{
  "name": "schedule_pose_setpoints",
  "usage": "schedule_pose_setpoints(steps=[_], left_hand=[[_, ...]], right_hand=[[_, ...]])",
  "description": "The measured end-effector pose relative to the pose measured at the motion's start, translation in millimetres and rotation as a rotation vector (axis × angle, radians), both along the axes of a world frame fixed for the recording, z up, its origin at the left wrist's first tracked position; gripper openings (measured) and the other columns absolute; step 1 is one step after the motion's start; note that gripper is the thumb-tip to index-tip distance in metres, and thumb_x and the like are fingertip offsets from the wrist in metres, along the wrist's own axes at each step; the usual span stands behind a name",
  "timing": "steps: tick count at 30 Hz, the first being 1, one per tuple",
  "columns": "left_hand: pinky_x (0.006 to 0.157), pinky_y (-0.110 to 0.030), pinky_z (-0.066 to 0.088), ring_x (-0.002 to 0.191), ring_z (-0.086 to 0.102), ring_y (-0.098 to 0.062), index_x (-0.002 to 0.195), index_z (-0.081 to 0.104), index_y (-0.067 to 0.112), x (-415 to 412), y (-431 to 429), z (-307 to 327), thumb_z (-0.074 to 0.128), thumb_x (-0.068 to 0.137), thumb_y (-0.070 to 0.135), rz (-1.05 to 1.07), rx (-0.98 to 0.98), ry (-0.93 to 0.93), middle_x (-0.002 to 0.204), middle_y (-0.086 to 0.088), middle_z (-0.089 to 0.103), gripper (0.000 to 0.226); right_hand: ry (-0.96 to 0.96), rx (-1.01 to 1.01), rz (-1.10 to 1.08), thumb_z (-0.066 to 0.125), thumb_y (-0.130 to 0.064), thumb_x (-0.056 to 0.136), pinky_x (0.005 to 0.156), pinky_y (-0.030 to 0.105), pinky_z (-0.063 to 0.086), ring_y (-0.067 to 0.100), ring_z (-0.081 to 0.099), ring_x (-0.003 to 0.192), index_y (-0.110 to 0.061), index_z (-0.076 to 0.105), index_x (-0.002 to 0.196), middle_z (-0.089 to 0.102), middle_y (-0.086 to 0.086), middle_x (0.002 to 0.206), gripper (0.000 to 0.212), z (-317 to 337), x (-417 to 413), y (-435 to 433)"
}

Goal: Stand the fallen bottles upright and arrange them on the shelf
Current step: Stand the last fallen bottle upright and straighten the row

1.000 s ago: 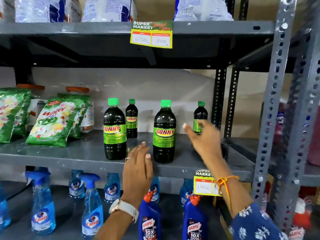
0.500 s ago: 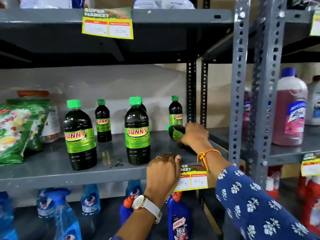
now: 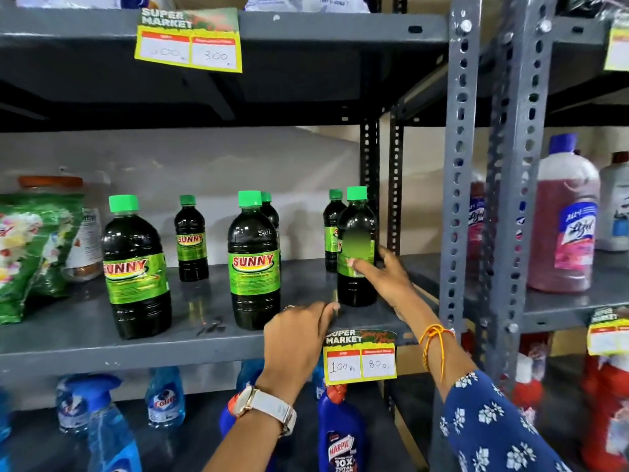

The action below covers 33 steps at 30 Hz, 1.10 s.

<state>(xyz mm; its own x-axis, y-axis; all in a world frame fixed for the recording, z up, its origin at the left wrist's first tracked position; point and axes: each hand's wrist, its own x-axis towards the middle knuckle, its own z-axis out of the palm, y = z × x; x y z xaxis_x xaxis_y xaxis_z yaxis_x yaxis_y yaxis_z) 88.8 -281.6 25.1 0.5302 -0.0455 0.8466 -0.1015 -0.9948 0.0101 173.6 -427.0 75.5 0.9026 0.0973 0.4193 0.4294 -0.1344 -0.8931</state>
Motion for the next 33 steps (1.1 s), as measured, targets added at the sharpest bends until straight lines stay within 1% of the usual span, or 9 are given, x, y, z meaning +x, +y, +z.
schedule_pose_setpoints(steps=[5, 10, 13, 16, 20, 22, 26, 29, 33], left_hand=[[0.037, -0.018, 0.019, 0.030, 0.048, -0.023, 0.054, 0.059, 0.019, 1.5, -0.3, -3.5, 0.059, 0.085, 0.039, -0.014, -0.004, -0.043, 0.038, -0.001, 0.052, 0.037], [0.039, -0.016, 0.013, 0.029, 0.046, -0.024, 0.053, 0.056, 0.018, 0.9, -1.0, -3.4, 0.040, 0.086, 0.045, -0.024, -0.018, -0.067, 0.037, -0.002, 0.050, 0.046], [0.044, -0.013, -0.002, 0.030, 0.047, -0.025, 0.053, 0.056, 0.018, 0.4, 0.4, -3.0, 0.052, 0.086, 0.044, -0.033, -0.013, -0.064, 0.037, -0.002, 0.051, 0.042], [0.047, -0.011, -0.001, 0.029, 0.046, -0.025, 0.054, 0.056, 0.018, 0.9, 1.1, -3.4, 0.064, 0.084, 0.038, -0.054, -0.015, -0.059, 0.037, -0.001, 0.050, 0.037], [0.042, -0.013, -0.002, 0.029, 0.045, -0.023, 0.054, 0.054, 0.019, -1.3, -0.1, -2.8, 0.042, 0.088, 0.045, -0.065, -0.049, -0.047, 0.037, 0.000, 0.050, 0.045], [0.043, -0.012, -0.001, 0.029, 0.045, -0.022, 0.054, 0.054, 0.019, -0.9, -0.4, -3.5, 0.044, 0.088, 0.044, -0.074, -0.051, -0.050, 0.037, 0.000, 0.050, 0.043], [0.038, -0.015, 0.009, 0.029, 0.045, -0.022, 0.054, 0.056, 0.018, 1.2, -0.8, -3.9, 0.053, 0.083, 0.041, -0.049, -0.047, -0.051, 0.037, 0.000, 0.049, 0.037], [0.039, -0.016, 0.013, 0.028, 0.043, -0.022, 0.055, 0.057, 0.017, 1.9, -1.6, -4.4, 0.056, 0.085, 0.038, -0.059, -0.052, -0.066, 0.036, 0.000, 0.048, 0.037], [0.042, -0.012, 0.004, 0.028, 0.043, -0.022, 0.057, 0.059, 0.015, 2.1, -2.0, -5.0, 0.065, 0.084, 0.032, -0.058, -0.058, -0.064, 0.037, -0.001, 0.048, 0.032]], right_hand=[[-0.040, -0.156, -0.061, 0.088, -0.032, 0.050, 0.091, 0.036, 0.048, 0.019, 0.060, 0.101, -0.013, 0.043, 0.117, 0.062, -0.002, 0.100, 0.083, -2.4, 0.2, 2.2], [0.032, -0.093, -0.005, 0.073, -0.004, 0.069, 0.088, 0.032, 0.042, 0.023, 0.053, 0.104, -0.010, 0.033, 0.124, 0.056, 0.002, 0.101, 0.068, -1.0, -4.9, -2.4], [0.037, -0.077, 0.028, 0.080, -0.010, 0.066, 0.094, 0.033, 0.041, 0.023, 0.053, 0.108, -0.009, 0.028, 0.127, 0.056, 0.007, 0.113, 0.080, -0.9, -3.3, 0.0], [0.032, -0.087, 0.029, 0.080, -0.008, 0.066, 0.092, 0.034, 0.044, 0.022, 0.056, 0.105, -0.011, 0.036, 0.122, 0.059, 0.007, 0.111, 0.072, -2.1, -3.5, 1.0], [0.054, -0.064, 0.066, 0.070, -0.005, 0.073, 0.089, 0.029, 0.040, 0.020, 0.053, 0.104, -0.015, 0.047, 0.120, 0.060, 0.007, 0.113, 0.054, -2.2, -4.3, -1.8], [0.052, -0.061, 0.075, 0.072, -0.006, 0.073, 0.091, 0.030, 0.041, 0.021, 0.054, 0.107, -0.015, 0.050, 0.119, 0.061, 0.008, 0.116, 0.052, -2.4, -2.9, -1.5], [0.006, -0.051, 0.043, 0.085, -0.015, 0.061, 0.097, 0.033, 0.042, 0.020, 0.056, 0.110, -0.011, 0.040, 0.128, 0.059, 0.003, 0.115, 0.080, -5.2, 0.8, 0.1], [0.031, -0.032, 0.058, 0.085, -0.014, 0.059, 0.108, 0.044, 0.036, 0.024, 0.051, 0.121, -0.013, 0.021, 0.142, 0.056, 0.009, 0.130, 0.104, -5.8, 4.3, -0.5], [0.064, -0.010, 0.102, 0.082, -0.014, 0.064, 0.110, 0.047, 0.034, 0.025, 0.051, 0.122, -0.015, 0.018, 0.143, 0.055, 0.011, 0.133, 0.102, -5.6, 5.3, -0.7]])
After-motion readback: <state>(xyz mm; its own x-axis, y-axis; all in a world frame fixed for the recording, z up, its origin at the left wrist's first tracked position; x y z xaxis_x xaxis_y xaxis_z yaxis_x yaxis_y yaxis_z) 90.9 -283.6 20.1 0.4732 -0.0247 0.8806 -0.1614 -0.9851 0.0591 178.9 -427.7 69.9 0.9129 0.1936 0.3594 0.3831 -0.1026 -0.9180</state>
